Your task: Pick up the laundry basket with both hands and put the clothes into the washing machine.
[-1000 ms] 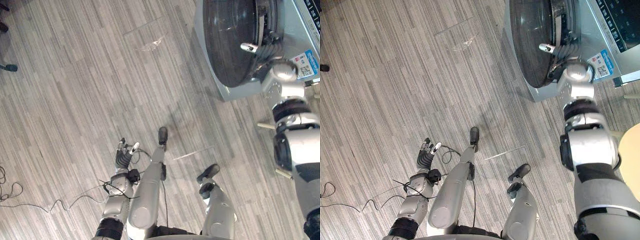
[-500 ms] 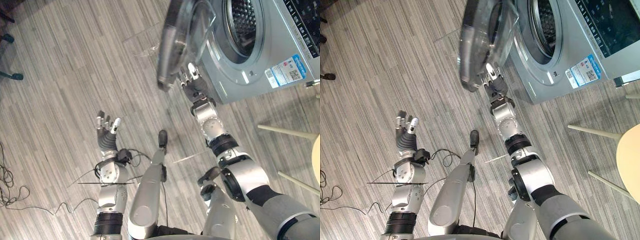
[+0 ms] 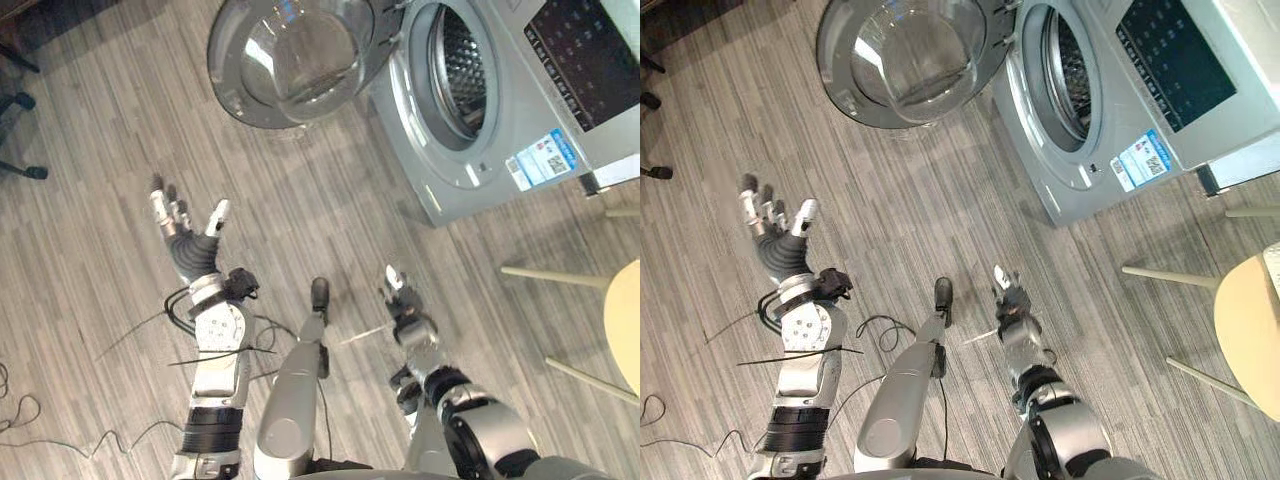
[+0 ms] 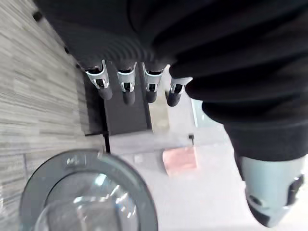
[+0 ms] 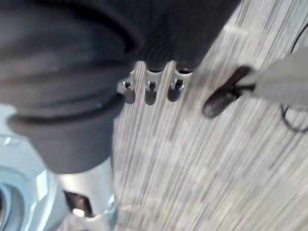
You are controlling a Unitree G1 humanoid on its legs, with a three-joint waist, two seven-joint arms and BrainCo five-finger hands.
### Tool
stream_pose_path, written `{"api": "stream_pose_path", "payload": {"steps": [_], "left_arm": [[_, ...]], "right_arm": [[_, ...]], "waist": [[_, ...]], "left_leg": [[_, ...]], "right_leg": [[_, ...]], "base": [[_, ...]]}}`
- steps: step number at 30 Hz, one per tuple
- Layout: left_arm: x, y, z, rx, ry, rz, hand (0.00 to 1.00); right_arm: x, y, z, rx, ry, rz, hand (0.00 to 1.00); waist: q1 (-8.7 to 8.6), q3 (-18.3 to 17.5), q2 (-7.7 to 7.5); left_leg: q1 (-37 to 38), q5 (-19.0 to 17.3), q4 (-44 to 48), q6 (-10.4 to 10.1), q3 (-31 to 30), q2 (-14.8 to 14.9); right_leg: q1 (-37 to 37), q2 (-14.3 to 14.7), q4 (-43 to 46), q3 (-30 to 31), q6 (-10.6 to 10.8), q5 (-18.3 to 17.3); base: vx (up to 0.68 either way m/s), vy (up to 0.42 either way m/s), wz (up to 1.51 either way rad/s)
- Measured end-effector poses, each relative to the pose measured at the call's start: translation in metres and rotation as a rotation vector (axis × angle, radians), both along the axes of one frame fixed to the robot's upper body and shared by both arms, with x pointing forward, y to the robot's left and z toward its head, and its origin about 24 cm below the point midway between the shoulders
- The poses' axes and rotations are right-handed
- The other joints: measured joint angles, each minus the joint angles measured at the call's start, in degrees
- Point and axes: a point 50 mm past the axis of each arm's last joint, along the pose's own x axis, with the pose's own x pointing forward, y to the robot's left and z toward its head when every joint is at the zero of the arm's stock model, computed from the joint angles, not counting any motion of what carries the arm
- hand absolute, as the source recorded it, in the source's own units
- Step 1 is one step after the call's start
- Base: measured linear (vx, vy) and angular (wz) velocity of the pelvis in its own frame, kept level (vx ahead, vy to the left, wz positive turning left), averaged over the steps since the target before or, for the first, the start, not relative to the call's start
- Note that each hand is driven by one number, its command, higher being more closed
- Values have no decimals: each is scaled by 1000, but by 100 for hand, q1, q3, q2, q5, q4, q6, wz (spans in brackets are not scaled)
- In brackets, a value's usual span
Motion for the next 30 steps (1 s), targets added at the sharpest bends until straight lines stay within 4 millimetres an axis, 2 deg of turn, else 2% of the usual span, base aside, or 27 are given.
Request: {"api": "stream_pose_path", "payload": {"steps": [2,3,5,6,7,9,11,13,14,15,16,19,20,24,28,30], "left_arm": [[16,6,-18,37,121,-99,0],[32,18,-36,61,254,-156,0],[42,25,-42,85,323,-168,0],[50,34,-39,118,347,-165,0],[55,39,-32,136,345,-172,0],[66,49,-4,184,283,-189,0],[80,56,41,230,179,-192,0],[88,69,94,293,69,-155,0],[91,73,112,318,41,-141,0],[92,75,123,338,29,-128,0],[94,80,143,365,5,-96,0],[95,86,177,348,-54,-50,0],[95,84,186,354,-74,-45,0],[92,87,199,336,-109,-12,0],[89,97,199,290,-121,8,0],[87,103,192,269,-111,4,0]], "right_arm": [[-12,-3,-12,-67,56,58,0],[-18,-7,-17,-118,80,97,0],[-22,-12,-20,-151,90,110,0],[-25,-16,-22,-175,96,116,0],[-27,-19,-23,-187,96,117,0],[-32,-22,-24,-185,95,106,0],[-33,-20,-23,-176,85,95,0],[-24,-12,-12,-139,22,85,0],[-20,-10,-6,-120,-9,74,0],[-18,-8,-2,-111,-31,70,0],[-13,-5,5,-94,-70,63,0],[-7,4,16,-37,-130,38,0],[-6,5,19,-31,-142,35,0],[-4,6,23,1,-167,0,0],[-3,9,25,13,-182,14,0],[-1,10,31,19,-209,18,0]], "waist": [[-86,-24,-45],[-160,-43,-92],[-229,-42,-121],[-273,-35,-151],[-276,-31,-178],[-296,-13,-231],[-303,6,-275],[-336,79,-405],[-341,99,-451],[-345,104,-465],[-438,119,-493],[-486,229,-666],[-489,251,-707],[-506,270,-718],[-432,274,-719],[-439,273,-716]], "left_leg": [[-55,-1,25,-1,56,68],[-216,-1,87,-1,105,167],[-348,0,130,-2,136,245],[-522,-1,220,-2,149,315],[-635,-1,264,-2,168,363],[-836,-3,341,-5,216,490],[-1104,-23,495,-27,243,660],[-1371,-80,655,11,373,892],[-1505,-103,723,13,461,1002],[-1600,-103,764,13,494,1061],[-1776,-101,824,15,565,1164],[-2018,-95,960,11,723,1317],[-2133,-95,1060,48,713,1359],[-2425,-163,1361,139,793,1487],[-2444,-290,1661,133,947,1680],[-2358,-352,1763,132,1027,1740]], "right_leg": [[-86,73,-57,89,-44,43],[-253,168,-92,151,-94,89],[-407,223,-85,187,-132,116],[-561,281,-84,221,-178,147],[-672,305,-80,254,-200,166],[-881,386,-85,296,-260,209],[-1096,508,-96,301,-340,265],[-1319,686,-171,357,-443,349],[-1422,759,-217,372,-462,386],[-1487,804,-251,364,-486,421],[-1614,876,-304,350,-508,471],[-1817,967,-373,392,-531,546],[-1879,992,-390,391,-533,555],[-2038,1053,-394,411,-537,563],[-2033,1126,-387,520,-545,568],[-1982,1136,-375,608,-545,567]], "base": [[-3,-61,-27],[-38,-65,-30],[-45,-65,-25],[-57,-52,-24],[-54,-46,-28],[-55,-47,-28],[-65,-61,-29],[-72,-92,-39],[-46,-69,-33],[-34,-66,-24],[-28,-74,-17],[12,-76,-20],[36,-68,-13],[68,-68,-10],[70,-81,-18],[51,-51,-21]]}}
